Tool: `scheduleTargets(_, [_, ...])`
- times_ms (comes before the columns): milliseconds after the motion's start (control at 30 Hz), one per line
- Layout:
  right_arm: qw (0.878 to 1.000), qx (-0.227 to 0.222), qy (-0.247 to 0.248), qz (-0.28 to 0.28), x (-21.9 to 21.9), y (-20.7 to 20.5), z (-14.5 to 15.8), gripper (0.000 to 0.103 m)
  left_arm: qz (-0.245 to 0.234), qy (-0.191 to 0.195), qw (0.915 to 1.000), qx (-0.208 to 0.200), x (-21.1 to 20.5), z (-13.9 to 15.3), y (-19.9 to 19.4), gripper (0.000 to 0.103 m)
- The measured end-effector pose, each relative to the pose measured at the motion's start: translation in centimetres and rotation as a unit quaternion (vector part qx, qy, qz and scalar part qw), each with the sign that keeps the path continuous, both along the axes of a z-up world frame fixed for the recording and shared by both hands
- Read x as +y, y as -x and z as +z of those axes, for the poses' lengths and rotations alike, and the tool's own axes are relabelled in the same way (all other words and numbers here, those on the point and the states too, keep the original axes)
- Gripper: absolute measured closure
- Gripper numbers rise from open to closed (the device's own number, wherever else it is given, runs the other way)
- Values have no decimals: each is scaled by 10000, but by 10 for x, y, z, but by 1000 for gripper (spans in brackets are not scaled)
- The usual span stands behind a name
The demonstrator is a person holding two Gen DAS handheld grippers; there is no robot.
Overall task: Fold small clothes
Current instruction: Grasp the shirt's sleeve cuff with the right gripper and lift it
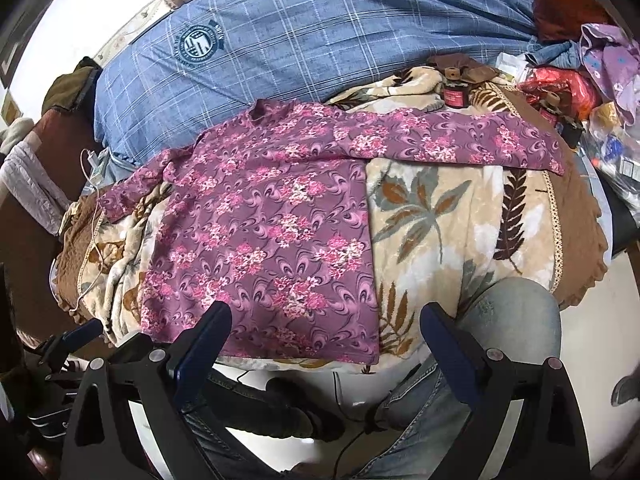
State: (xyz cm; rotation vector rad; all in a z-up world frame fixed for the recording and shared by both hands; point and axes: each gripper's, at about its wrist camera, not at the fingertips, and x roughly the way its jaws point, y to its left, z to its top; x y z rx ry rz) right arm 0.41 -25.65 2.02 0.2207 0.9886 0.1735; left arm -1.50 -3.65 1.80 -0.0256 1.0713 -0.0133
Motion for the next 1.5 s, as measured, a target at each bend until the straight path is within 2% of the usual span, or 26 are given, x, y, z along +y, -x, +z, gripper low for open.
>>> scheduleTargets(233, [9998,-122,58,-143,-23,-17,0,10,-157,101,9998,-53,-25,0,-36,0])
scheduleTargets(367, [9994,-170,21,-294,-50,-38,-9,12,-426,190,9989,-90,-52,-6,-72,0])
scheduleTargets(500, [9979,-78,-214,-602,-98,-70,-31,20,-925,225,9955,25,-97,-19,-111,0])
scheduleTargets(600, [9927,91,-468,-1108,-149,-96,-51,25,-1284,485,9903,214,-133,-32,-142,0])
scheduleTargets(767, [9703,278,-972,-2200,-247,-133,-87,24,-1744,889,9787,612,-197,-57,-185,1])
scheduleTargets(867, [9572,293,-1313,-2561,-298,-159,-109,24,-1900,1038,9726,843,-225,-71,-199,1])
scheduleTargets(1000, [9353,524,-1753,-3030,-350,-185,-142,28,-1967,1102,9694,976,-245,-82,-209,1])
scheduleTargets(1067, [9237,641,-2089,-3148,-365,-194,-157,34,-1962,1061,9698,991,-247,-86,-212,1])
scheduleTargets(1100, [9171,626,-2293,-3200,-371,-196,-163,35,-1952,1045,9701,995,-247,-89,-213,1])
scheduleTargets(1133, [9162,533,-2302,-3236,-374,-198,-162,35,-1932,1033,9705,1007,-246,-90,-214,1])
scheduleTargets(1200, [9150,369,-2180,-3374,-377,-200,-158,41,-1856,1053,9717,1015,-241,-91,-215,1])
scheduleTargets(1267, [9067,365,-2301,-3515,-380,-204,-165,53,-1788,1102,9726,1000,-236,-89,-215,1])
scheduleTargets(1300, [9063,330,-2187,-3601,-379,-204,-164,56,-1766,1103,9730,992,-235,-90,-216,1])
scheduleTargets(1333, [9092,321,-2046,-3611,-377,-206,-162,63,-1751,1109,9734,980,-233,-89,-216,1])
scheduleTargets(1367, [9129,313,-1855,-3623,-373,-207,-158,87,-1733,1116,9738,963,-231,-88,-216,1])
scheduleTargets(1500, [9229,117,-1452,-3565,-355,-201,-134,90,-1591,1200,9761,863,-215,-80,-210,1])
